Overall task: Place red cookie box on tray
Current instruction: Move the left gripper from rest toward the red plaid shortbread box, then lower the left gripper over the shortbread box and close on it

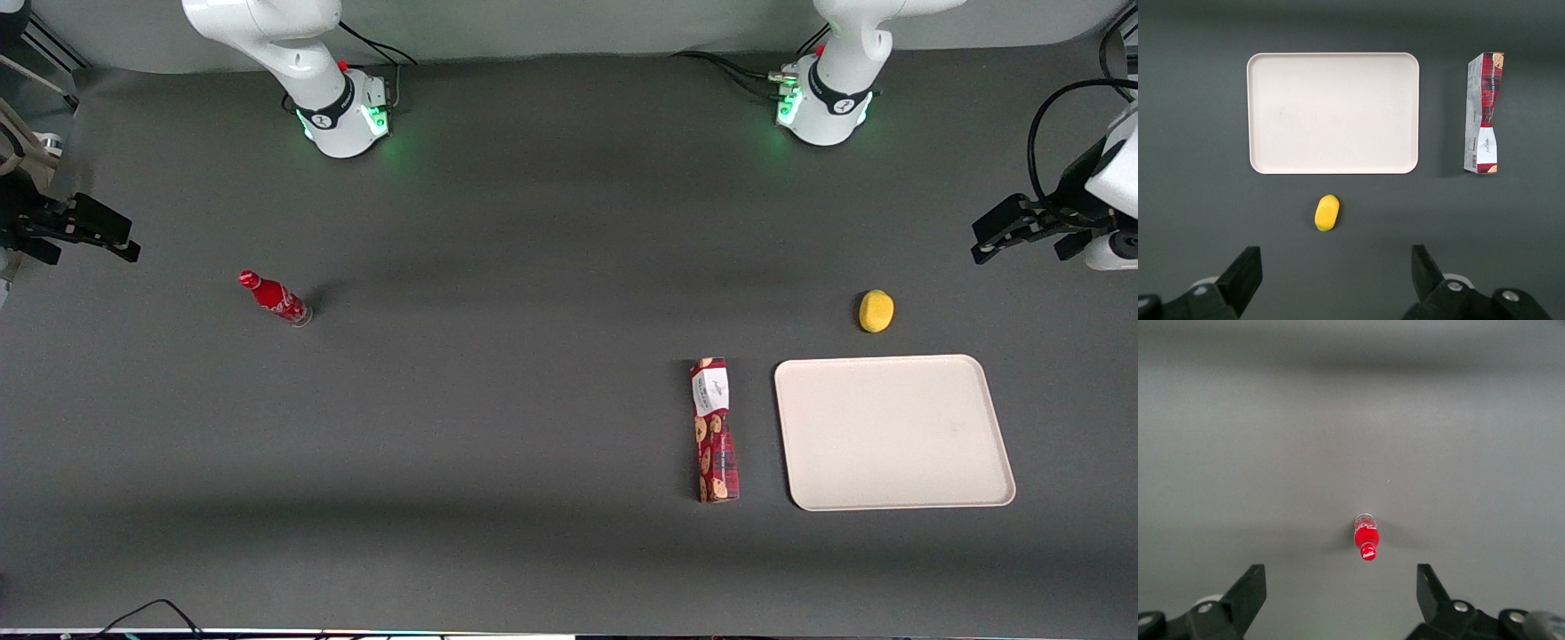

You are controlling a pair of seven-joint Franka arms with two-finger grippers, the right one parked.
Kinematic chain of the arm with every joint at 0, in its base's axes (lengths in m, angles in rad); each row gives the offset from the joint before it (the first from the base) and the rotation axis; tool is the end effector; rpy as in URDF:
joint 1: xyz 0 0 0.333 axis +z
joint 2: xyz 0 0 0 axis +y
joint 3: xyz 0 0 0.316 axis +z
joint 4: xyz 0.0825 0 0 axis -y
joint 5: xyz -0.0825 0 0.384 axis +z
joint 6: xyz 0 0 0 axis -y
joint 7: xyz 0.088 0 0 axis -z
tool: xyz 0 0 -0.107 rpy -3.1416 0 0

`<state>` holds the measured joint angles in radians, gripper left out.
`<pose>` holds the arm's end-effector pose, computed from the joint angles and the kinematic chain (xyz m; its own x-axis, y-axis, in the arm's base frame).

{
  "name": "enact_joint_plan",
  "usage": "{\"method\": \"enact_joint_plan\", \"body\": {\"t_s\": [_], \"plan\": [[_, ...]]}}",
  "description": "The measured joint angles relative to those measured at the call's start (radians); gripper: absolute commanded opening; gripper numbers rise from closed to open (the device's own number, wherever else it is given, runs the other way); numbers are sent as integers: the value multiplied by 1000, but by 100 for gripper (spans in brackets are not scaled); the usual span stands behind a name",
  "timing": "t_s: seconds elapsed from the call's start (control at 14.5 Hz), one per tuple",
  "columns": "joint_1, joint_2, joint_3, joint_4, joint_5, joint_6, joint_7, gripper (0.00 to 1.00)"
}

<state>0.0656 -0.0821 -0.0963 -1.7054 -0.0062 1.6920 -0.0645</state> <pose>0.5390 -0.0192 0.6160 0.9971 0.0344 0.0682 0.0343 -0.9994 0.0027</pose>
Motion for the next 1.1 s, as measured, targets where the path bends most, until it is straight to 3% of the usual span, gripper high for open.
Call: {"method": "enact_joint_plan", "body": {"t_s": [0.55,0.83,1.1], "plan": [[-4,16,-11,-13,-1,6,-13,100],[-33,79,-79,-23,-23,97,-282,100],[-103,213,-147,-25,-21,307,-536,100]]}}
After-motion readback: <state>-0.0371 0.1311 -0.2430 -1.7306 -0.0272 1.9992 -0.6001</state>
